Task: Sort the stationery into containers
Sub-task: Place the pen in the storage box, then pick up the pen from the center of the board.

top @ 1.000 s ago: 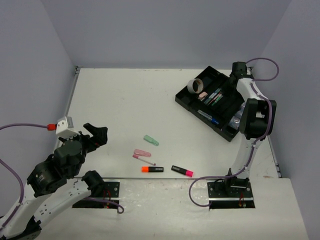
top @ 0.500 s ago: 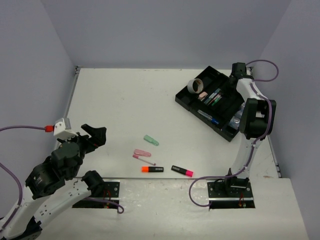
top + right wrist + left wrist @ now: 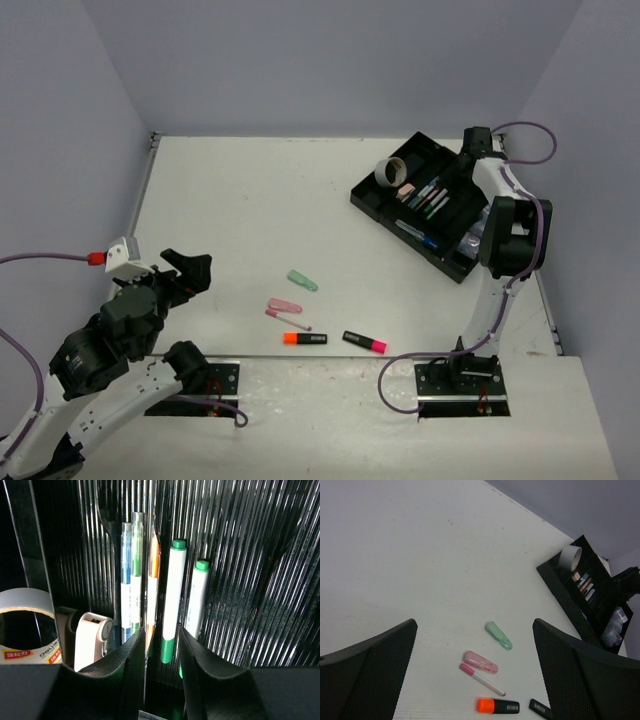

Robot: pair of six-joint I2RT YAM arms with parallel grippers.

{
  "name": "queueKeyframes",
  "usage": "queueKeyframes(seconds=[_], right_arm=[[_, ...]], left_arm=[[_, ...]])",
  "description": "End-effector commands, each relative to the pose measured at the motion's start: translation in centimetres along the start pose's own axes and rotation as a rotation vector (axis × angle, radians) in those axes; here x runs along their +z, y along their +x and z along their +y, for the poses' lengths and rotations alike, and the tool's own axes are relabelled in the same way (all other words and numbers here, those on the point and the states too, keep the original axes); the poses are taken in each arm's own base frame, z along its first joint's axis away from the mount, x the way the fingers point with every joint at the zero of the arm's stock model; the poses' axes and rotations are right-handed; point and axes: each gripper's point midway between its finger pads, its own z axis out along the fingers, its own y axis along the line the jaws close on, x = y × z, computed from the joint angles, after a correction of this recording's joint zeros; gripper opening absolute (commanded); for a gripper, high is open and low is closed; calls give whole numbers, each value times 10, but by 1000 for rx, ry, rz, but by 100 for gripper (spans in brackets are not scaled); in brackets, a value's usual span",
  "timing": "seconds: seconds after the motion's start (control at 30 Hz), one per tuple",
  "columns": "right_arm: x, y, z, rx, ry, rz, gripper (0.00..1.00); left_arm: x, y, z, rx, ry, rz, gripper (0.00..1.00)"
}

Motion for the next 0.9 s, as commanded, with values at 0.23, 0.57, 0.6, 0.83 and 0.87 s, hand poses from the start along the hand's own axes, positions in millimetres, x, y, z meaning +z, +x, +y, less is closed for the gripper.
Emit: queueKeyframes(seconds=[0.23,0.57,0.6,0.83,0.87], right_arm=[[-172,25,97,-337,-350,-245,37],[-223,201,78,-656,-554,-139,39],[-221,208,66,-653,-537,-125,39],[-236,213,44,-667,-566,-166,39],[-235,214,42,-669,-563,-164,39]], left_arm=[[27,30,-10,75,-98,102,100],[69,183,-17,97,-392,524,100],[65,189,-22,58,-448,517,100],[51,234,-24,40,-643,579,95],[48,238,-25,28,-653,589,92]])
